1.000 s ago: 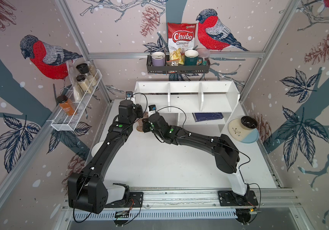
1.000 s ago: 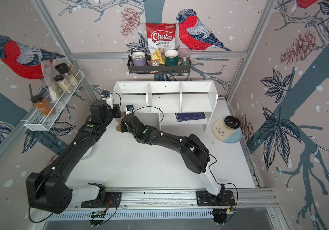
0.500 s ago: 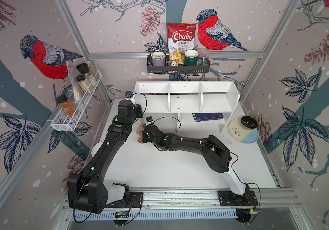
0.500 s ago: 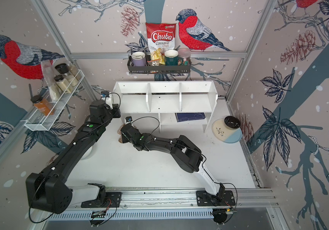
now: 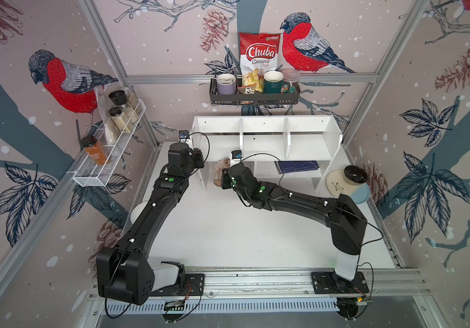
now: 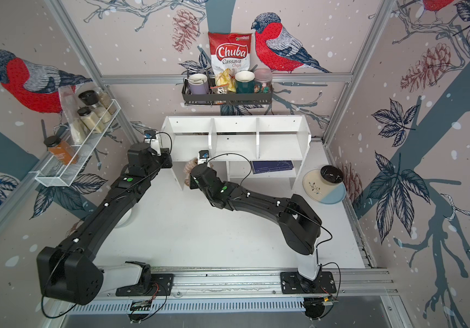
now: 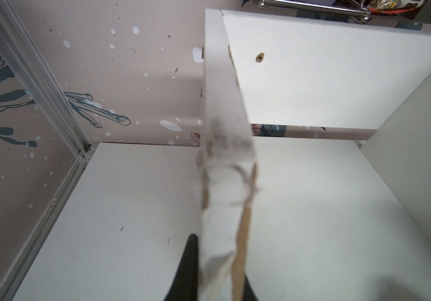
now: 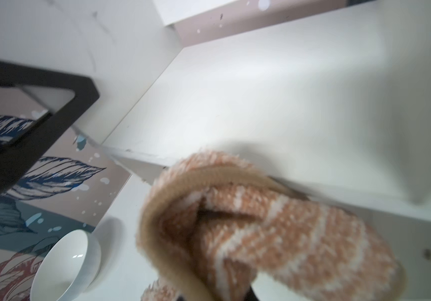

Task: Wipe the bookshelf clean with a cloth
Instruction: Wipe the dust from the shelf.

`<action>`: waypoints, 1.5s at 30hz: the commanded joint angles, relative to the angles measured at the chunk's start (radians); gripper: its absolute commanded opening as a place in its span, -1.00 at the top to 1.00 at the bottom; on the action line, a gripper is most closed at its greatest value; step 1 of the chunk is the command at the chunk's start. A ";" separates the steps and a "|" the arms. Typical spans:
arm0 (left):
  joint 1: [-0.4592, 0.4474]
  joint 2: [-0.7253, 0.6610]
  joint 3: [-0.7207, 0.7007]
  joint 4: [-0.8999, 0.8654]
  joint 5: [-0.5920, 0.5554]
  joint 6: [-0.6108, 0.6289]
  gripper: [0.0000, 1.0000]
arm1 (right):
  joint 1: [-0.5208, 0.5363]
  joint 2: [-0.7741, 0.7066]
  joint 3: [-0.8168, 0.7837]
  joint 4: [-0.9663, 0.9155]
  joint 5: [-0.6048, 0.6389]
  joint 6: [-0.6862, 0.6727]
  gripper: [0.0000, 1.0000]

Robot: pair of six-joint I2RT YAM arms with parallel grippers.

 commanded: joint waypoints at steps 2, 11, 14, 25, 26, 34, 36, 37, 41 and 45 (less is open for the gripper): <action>0.003 -0.003 -0.002 0.018 0.104 -0.115 1.00 | -0.043 -0.123 -0.106 0.030 0.089 -0.029 1.00; 0.007 0.001 -0.003 0.020 0.111 -0.112 1.00 | -0.124 -0.232 -0.341 0.048 0.070 0.013 1.00; 0.007 0.004 -0.004 0.019 0.110 -0.111 1.00 | -0.125 -0.174 -0.404 0.096 0.035 0.029 1.00; 0.007 0.007 -0.004 0.019 0.115 -0.109 1.00 | -0.177 -0.145 -0.500 0.140 -0.013 0.064 1.00; 0.007 0.007 -0.004 0.019 0.115 -0.109 1.00 | -0.184 -0.158 -0.496 0.124 -0.007 0.061 1.00; 0.007 0.003 -0.005 0.018 0.112 -0.106 1.00 | -0.335 -0.300 -0.662 0.118 -0.012 0.095 1.00; 0.007 0.005 -0.004 0.020 0.114 -0.108 1.00 | -0.389 -0.365 -0.717 0.103 -0.012 0.091 1.00; 0.008 0.006 -0.004 0.019 0.114 -0.108 1.00 | -0.419 -0.398 -0.741 0.091 -0.014 0.088 1.00; 0.010 0.007 -0.003 0.021 0.116 -0.111 1.00 | -0.600 -0.534 -0.816 0.006 -0.062 0.073 1.00; 0.012 0.007 -0.005 0.022 0.117 -0.113 1.00 | -0.783 -0.613 -0.797 -0.123 -0.170 0.054 1.00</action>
